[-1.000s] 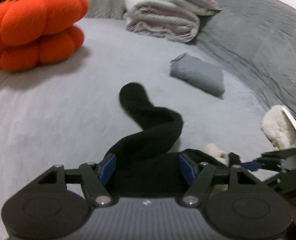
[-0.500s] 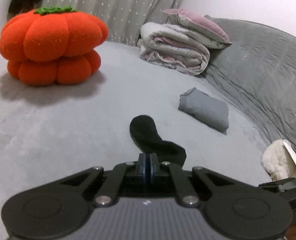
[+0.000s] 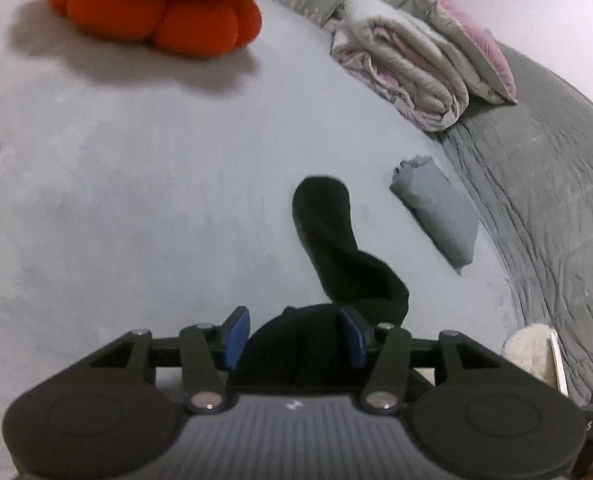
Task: Fold clothes
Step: 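Pull the black sock away from the sweatshirt with both grippers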
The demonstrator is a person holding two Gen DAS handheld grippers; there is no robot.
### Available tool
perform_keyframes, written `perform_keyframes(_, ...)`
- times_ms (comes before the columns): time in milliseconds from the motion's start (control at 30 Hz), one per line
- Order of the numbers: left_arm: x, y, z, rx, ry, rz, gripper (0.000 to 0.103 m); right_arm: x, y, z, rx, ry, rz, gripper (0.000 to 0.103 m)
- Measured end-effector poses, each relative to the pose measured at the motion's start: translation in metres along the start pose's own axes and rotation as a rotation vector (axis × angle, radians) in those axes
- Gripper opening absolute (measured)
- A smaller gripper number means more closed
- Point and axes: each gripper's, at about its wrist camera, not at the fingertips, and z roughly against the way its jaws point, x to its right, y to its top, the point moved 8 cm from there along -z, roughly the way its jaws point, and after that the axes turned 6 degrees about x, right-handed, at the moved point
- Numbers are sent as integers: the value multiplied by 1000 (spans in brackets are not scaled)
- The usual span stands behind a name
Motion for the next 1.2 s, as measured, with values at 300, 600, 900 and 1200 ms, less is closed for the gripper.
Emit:
perform_keyframes(300, 9, -16, -12, -50, 11, -28, 38, -20, -10, -18, -5, -64, 154, 74)
perform_keyframes(600, 12, -13, 0, -19, 27, -48, 27, -27, 4, -9, 95, -68, 233, 73)
perform_keyframes(900, 11, -10, 10, 9, 35, -36, 21, -28, -13, -36, -1, -123, 320, 67)
perform_keyframes(1200, 4, 1, 26, 77, 48, 8, 18, -27, -9, -29, 76, -176, 321, 6)
